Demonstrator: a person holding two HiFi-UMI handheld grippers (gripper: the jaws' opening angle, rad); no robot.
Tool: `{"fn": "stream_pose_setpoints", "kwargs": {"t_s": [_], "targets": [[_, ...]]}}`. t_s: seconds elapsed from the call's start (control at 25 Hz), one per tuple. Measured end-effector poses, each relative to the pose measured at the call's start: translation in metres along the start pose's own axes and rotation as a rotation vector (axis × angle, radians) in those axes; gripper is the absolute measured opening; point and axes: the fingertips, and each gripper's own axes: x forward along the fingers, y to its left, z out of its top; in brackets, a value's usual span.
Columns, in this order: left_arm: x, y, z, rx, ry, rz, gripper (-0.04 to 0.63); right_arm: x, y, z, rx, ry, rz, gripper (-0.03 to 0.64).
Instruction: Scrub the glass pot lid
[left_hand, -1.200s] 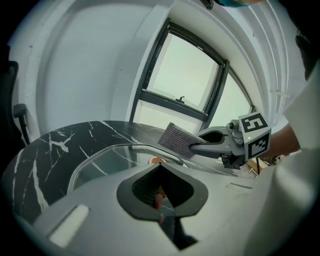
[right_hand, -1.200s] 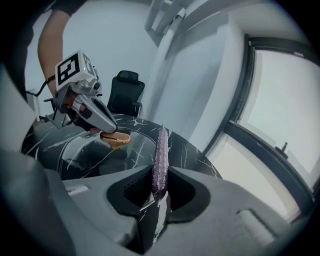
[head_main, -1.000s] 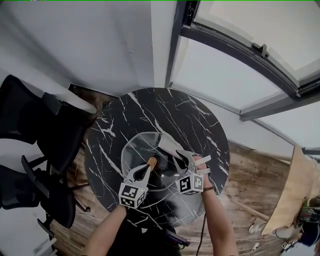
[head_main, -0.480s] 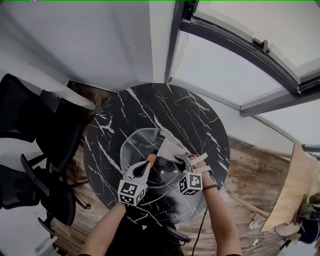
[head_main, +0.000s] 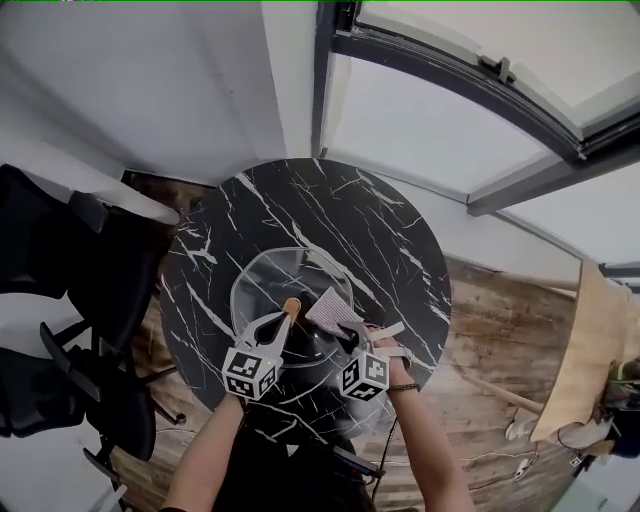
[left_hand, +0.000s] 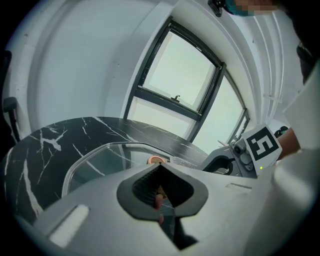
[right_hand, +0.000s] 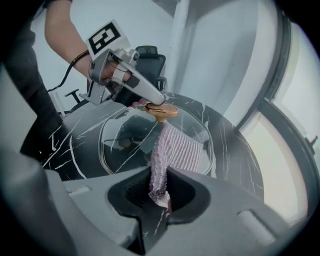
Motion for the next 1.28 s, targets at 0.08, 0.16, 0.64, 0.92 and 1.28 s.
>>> {"fn": "stream_pose_setpoints", "kwargs": {"t_s": [0.08,0.16,0.64,0.92,1.28], "targets": [[-0.001,0.001,0.000,0.009,0.013,-0.023,0.002,-0.001,0.010,0.001,0.020,0.010,-0.003,0.072],[-0.003,0.002,0.000,0.020,0.024,-0.037,0.002,-0.001,0.019,0.003,0.038,0.016,-0.009,0.072],[-0.012,-0.004,-0.004,0.025,0.051,-0.118,0.002,0.004,0.058,0.026,0.098,0.069,-0.062,0.072],[-0.040,0.006,0.005,0.016,-0.013,-0.124,0.002,0.008,0.071,0.043,0.111,0.090,-0.078,0.072],[-0.080,0.033,0.020,0.001,-0.092,-0.076,0.002,0.020,0.098,0.071,0.091,0.108,-0.054,0.074]]}}
